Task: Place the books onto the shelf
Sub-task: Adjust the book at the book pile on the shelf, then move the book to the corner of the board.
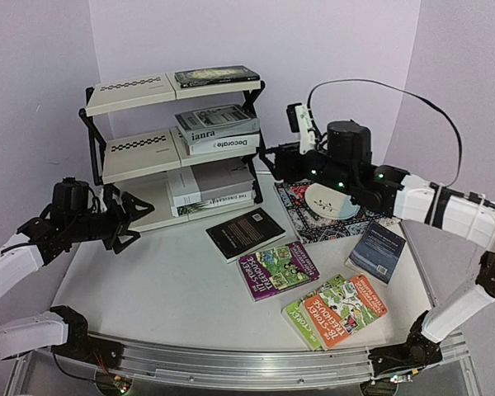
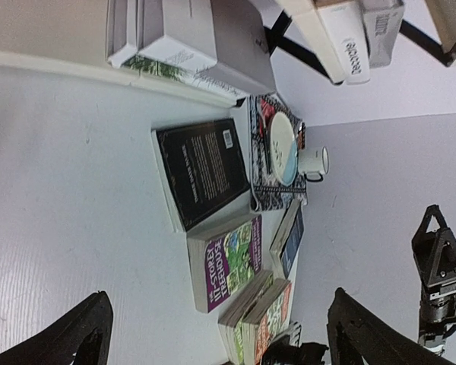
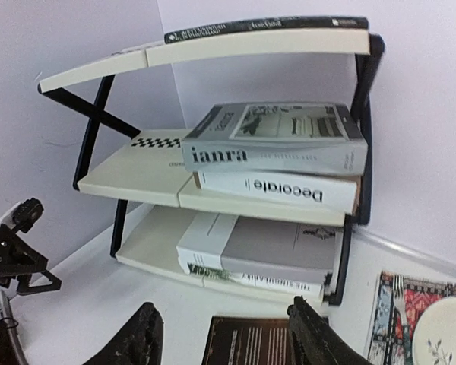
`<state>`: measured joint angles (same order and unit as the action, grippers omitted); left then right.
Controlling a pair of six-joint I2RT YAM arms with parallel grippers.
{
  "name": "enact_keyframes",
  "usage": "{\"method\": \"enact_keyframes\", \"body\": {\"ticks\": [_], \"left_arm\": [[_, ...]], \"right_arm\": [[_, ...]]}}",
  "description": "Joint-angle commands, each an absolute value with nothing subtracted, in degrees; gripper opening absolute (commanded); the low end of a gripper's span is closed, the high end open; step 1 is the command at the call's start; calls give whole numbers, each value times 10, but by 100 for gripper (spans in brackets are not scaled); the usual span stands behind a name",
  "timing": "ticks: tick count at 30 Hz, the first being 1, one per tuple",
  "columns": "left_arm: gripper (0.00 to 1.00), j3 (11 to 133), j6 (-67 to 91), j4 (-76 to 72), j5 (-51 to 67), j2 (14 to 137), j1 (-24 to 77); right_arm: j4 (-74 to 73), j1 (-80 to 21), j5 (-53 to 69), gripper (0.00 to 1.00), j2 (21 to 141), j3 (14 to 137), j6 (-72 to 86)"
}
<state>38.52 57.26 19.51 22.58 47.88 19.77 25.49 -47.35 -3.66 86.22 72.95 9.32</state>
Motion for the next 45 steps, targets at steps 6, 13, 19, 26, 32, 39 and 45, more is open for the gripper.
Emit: {"method": "enact_keyframes", "body": {"ticks": [6, 13, 19, 26, 32, 39, 45], "left_arm": [[100, 320, 635, 145, 200, 480, 320], [100, 283, 676, 92, 178, 490, 386], [100, 285, 685, 32, 162, 571, 449], [100, 321, 699, -33, 139, 671, 528], [100, 362, 697, -69, 147, 757, 579], [99, 393, 688, -87, 170, 819, 601], [100, 397, 681, -89, 171, 824, 605]], "right_arm": [[4, -477, -106, 64, 687, 581, 301], [-179, -477, -118, 97, 601, 490, 439], [-285, -476, -101, 98, 559, 449, 472], [-365, -457, -79, 98, 549, 411, 514], [-374, -405, -60, 98, 522, 371, 532], [-391, -395, -88, 98, 534, 352, 561], [-358, -368, -57, 98, 585, 355, 509]]}}
